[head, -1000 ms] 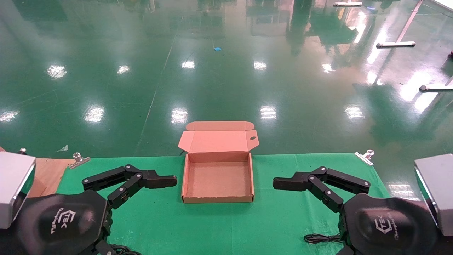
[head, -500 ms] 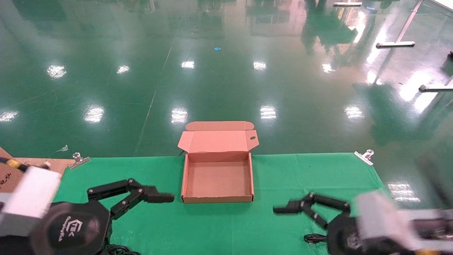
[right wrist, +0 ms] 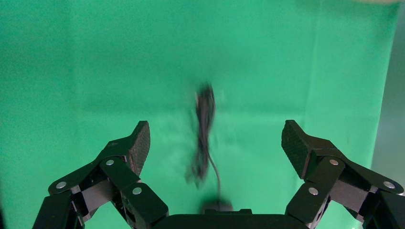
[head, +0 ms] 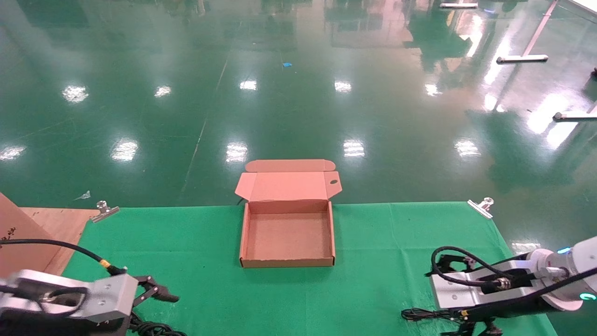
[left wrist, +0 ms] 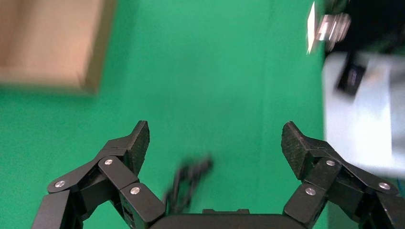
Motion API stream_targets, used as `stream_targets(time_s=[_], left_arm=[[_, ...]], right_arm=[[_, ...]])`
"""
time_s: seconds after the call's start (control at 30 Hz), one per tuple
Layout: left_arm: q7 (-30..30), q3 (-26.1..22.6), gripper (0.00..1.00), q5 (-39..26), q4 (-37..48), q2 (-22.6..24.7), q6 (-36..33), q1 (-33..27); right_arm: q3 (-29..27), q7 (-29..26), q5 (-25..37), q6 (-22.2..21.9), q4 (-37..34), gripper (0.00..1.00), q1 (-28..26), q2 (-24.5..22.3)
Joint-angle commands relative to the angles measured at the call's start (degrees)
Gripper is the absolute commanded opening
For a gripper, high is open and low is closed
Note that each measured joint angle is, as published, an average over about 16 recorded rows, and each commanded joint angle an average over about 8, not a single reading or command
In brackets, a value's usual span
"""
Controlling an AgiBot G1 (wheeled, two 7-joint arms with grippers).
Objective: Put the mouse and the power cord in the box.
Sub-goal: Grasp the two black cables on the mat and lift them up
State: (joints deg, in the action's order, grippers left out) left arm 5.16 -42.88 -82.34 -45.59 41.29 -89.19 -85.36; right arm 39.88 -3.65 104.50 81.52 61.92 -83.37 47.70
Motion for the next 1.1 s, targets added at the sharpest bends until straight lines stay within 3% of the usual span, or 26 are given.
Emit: stream_targets(time_s=[0.03,0.4,0.67,1.0,1.03,1.1], left_arm=[[3.0,-2.8,1.00,-5.2,4.7,1.7,0.3,-2.8],[14.1,-7.6,1.00,-15.8,26.6,12.2,11.7,-7.3],[17.7,-7.8,1.00,-16.7,34.8,16.5,19.2,-6.1],[21.2,-7.3,1.00,-16.0,39.9,17.8,20.2,-6.1],[21.5,-7.2,1.00,-15.9,40.3,17.9,20.1,-6.1],[22.0,-7.0,0.90,-15.5,41.0,17.9,20.1,-5.9]], right_arm=[[1.6,1.7,4.2,-0.9,-2.1,1.00,-1.5,1.6],[4.2,13.7,8.9,-10.2,-23.6,1.00,-2.7,10.6],[4.5,21.2,9.2,-14.6,-38.0,1.00,-5.1,15.9],[4.0,28.2,7.9,-16.3,-49.3,1.00,-7.0,19.4],[3.9,28.8,7.8,-16.4,-50.1,0.99,-7.1,19.6],[3.8,29.8,7.6,-16.6,-51.5,0.83,-7.3,20.0]])
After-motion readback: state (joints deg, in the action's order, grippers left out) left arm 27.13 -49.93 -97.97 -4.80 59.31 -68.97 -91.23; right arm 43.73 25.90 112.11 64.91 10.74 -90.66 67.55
